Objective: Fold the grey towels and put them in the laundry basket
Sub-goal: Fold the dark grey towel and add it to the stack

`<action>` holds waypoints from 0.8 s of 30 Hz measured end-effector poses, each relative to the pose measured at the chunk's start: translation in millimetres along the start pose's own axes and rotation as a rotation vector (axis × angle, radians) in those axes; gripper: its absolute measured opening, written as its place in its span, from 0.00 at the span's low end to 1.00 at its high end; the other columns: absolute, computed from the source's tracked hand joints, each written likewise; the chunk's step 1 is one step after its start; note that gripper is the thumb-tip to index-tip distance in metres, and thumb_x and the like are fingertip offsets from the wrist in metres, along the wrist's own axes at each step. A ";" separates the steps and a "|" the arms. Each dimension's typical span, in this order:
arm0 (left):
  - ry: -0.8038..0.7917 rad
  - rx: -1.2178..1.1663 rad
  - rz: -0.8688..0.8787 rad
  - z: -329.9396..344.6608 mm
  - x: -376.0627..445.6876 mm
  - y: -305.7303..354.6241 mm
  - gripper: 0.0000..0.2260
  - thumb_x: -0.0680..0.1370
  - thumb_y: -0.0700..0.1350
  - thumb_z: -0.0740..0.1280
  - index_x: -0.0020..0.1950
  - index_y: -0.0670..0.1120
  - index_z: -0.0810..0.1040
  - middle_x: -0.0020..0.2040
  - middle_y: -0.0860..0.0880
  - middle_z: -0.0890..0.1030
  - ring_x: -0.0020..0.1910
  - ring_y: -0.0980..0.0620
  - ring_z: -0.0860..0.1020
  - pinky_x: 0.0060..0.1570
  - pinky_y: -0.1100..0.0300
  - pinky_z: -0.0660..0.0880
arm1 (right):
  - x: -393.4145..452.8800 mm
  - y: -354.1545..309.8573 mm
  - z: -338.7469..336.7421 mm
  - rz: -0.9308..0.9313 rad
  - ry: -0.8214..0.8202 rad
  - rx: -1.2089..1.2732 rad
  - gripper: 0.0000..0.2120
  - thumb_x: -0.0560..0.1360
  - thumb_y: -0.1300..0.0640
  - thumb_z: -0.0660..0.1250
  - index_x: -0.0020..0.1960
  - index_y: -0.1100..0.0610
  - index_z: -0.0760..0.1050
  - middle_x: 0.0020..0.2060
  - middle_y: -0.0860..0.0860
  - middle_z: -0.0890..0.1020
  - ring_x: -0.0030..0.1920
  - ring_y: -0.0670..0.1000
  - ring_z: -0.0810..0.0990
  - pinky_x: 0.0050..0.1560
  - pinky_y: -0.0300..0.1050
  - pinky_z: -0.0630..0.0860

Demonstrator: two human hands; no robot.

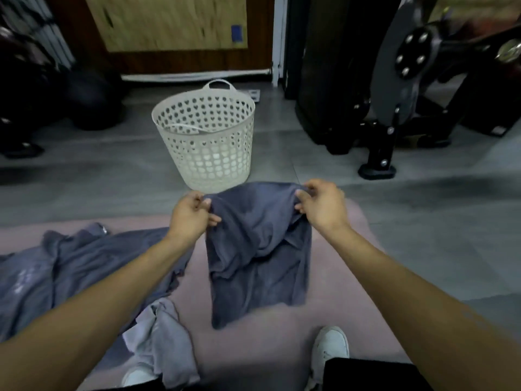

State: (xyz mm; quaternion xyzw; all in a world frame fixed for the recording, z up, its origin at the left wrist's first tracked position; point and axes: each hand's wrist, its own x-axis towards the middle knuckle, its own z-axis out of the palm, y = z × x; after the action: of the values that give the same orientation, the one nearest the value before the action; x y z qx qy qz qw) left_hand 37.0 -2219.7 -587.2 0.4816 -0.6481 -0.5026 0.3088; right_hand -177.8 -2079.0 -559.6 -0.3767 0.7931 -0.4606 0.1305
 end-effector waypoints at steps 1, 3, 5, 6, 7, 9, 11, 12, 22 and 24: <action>0.040 0.029 0.061 -6.7 -11.1 3.9 0.08 0.83 0.38 0.57 0.44 0.46 0.69 0.31 0.43 0.78 0.24 0.53 0.78 0.23 0.65 0.73 | -14.7 -3.9 -8.4 -0.075 0.066 -0.037 0.08 0.78 0.60 0.64 0.40 0.56 0.74 0.33 0.51 0.81 0.32 0.44 0.81 0.36 0.40 0.77; -0.031 0.171 0.064 -15.3 -40.9 7.1 0.09 0.82 0.37 0.58 0.44 0.46 0.70 0.31 0.43 0.78 0.25 0.49 0.79 0.23 0.62 0.74 | -42.6 -1.9 -21.0 -0.076 -0.024 -0.201 0.06 0.77 0.60 0.62 0.42 0.58 0.74 0.34 0.53 0.81 0.38 0.53 0.81 0.39 0.46 0.77; -0.010 0.129 0.015 -19.9 -66.8 5.7 0.07 0.82 0.37 0.58 0.47 0.44 0.71 0.31 0.42 0.78 0.24 0.49 0.79 0.23 0.60 0.75 | -60.4 7.1 -30.8 0.004 -0.072 -0.284 0.06 0.78 0.60 0.60 0.45 0.57 0.75 0.37 0.54 0.80 0.40 0.58 0.80 0.40 0.51 0.79; 0.036 0.070 0.019 -22.9 -74.4 6.0 0.06 0.83 0.38 0.57 0.47 0.43 0.71 0.31 0.42 0.78 0.25 0.48 0.79 0.24 0.59 0.76 | -65.7 8.9 -36.6 0.018 -0.013 -0.233 0.05 0.78 0.59 0.59 0.47 0.56 0.74 0.38 0.55 0.80 0.40 0.58 0.80 0.40 0.54 0.80; 0.045 0.037 0.022 -25.8 -81.3 8.6 0.07 0.83 0.38 0.57 0.47 0.44 0.71 0.30 0.42 0.78 0.27 0.45 0.80 0.26 0.57 0.77 | -70.2 9.7 -42.5 0.033 0.037 -0.187 0.05 0.78 0.58 0.59 0.47 0.55 0.73 0.39 0.55 0.80 0.40 0.58 0.81 0.40 0.56 0.81; 0.028 0.022 0.017 -33.5 -95.1 13.4 0.07 0.83 0.39 0.56 0.47 0.44 0.71 0.29 0.42 0.79 0.30 0.41 0.81 0.32 0.52 0.79 | -84.1 2.3 -50.8 0.027 0.037 -0.205 0.05 0.78 0.58 0.58 0.45 0.55 0.72 0.38 0.56 0.80 0.40 0.60 0.81 0.39 0.59 0.81; 0.094 -0.065 0.041 -39.9 -106.4 18.7 0.08 0.83 0.39 0.56 0.46 0.45 0.71 0.31 0.42 0.78 0.28 0.45 0.79 0.30 0.54 0.78 | -95.7 -3.3 -55.5 0.009 0.075 -0.169 0.06 0.79 0.56 0.58 0.43 0.52 0.70 0.37 0.55 0.79 0.39 0.59 0.81 0.39 0.58 0.81; 0.109 -0.090 0.050 -42.9 -111.0 21.7 0.09 0.84 0.40 0.55 0.45 0.46 0.70 0.32 0.42 0.78 0.26 0.48 0.79 0.27 0.56 0.78 | -100.3 -3.6 -56.7 0.017 0.103 -0.138 0.07 0.79 0.55 0.57 0.43 0.51 0.69 0.37 0.55 0.79 0.38 0.59 0.81 0.38 0.58 0.81; 0.213 0.048 0.048 -36.6 -113.0 10.9 0.05 0.81 0.40 0.60 0.49 0.44 0.75 0.31 0.45 0.76 0.24 0.49 0.73 0.25 0.60 0.72 | -109.1 5.4 -38.4 0.161 0.077 -0.139 0.08 0.73 0.59 0.58 0.42 0.56 0.76 0.36 0.57 0.81 0.37 0.59 0.81 0.41 0.51 0.81; 0.140 0.181 -0.024 -24.7 -97.9 2.3 0.06 0.80 0.40 0.60 0.48 0.43 0.77 0.31 0.44 0.79 0.26 0.47 0.77 0.31 0.58 0.76 | -88.7 4.4 -23.8 0.218 0.020 -0.141 0.09 0.72 0.59 0.57 0.41 0.60 0.75 0.40 0.59 0.81 0.40 0.60 0.80 0.42 0.47 0.78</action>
State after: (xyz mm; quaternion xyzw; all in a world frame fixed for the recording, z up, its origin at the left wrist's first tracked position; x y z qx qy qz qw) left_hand 91.9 -2136.9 -569.3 0.5495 -0.6618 -0.4106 0.3026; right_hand -132.6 -1999.0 -562.8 -0.2918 0.8610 -0.3906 0.1450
